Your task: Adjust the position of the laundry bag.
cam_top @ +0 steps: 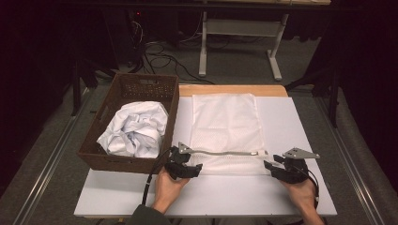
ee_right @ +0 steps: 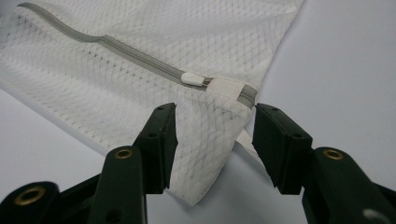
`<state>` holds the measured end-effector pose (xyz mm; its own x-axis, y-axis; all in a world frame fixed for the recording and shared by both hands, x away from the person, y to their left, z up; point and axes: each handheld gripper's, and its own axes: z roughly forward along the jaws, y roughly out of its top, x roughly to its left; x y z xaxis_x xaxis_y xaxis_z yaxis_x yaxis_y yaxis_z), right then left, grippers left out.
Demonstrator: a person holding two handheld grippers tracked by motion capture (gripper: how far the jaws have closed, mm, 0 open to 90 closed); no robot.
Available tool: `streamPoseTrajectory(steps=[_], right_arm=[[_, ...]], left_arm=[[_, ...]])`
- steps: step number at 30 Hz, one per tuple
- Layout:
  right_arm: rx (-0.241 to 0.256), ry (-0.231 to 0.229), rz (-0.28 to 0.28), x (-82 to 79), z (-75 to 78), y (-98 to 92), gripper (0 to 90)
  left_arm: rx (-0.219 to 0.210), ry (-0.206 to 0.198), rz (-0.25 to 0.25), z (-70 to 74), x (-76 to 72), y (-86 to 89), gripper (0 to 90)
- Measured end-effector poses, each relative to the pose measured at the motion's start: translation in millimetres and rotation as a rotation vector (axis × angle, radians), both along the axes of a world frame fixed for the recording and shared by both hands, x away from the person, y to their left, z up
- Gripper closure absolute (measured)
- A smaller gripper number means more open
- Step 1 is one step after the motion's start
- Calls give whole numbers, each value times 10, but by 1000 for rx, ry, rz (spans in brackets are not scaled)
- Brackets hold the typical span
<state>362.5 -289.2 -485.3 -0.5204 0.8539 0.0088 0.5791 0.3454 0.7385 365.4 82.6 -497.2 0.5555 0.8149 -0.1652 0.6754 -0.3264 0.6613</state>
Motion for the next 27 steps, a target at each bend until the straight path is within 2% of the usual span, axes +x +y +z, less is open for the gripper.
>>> streamPoseTrajectory(steps=[8,14,16,20,23,27], right_arm=[[12,3,-9,6,11,-16,507],[28,-6,-37,1,51,-41,517],[32,0,-47,18,43,-50,518],[21,16,-64,80,5,-50,505],[17,29,-75,115,-29,-34,500],[-2,43,-74,143,-67,3,510]], left_arm=[[16,1,-4,-5,-2,-43,405],[72,-60,8,75,1,-160,362],[85,-69,4,69,13,-196,355],[113,-45,-1,-8,101,-242,341],[111,-26,1,-35,150,-268,344],[128,-13,0,-75,175,-308,386]])
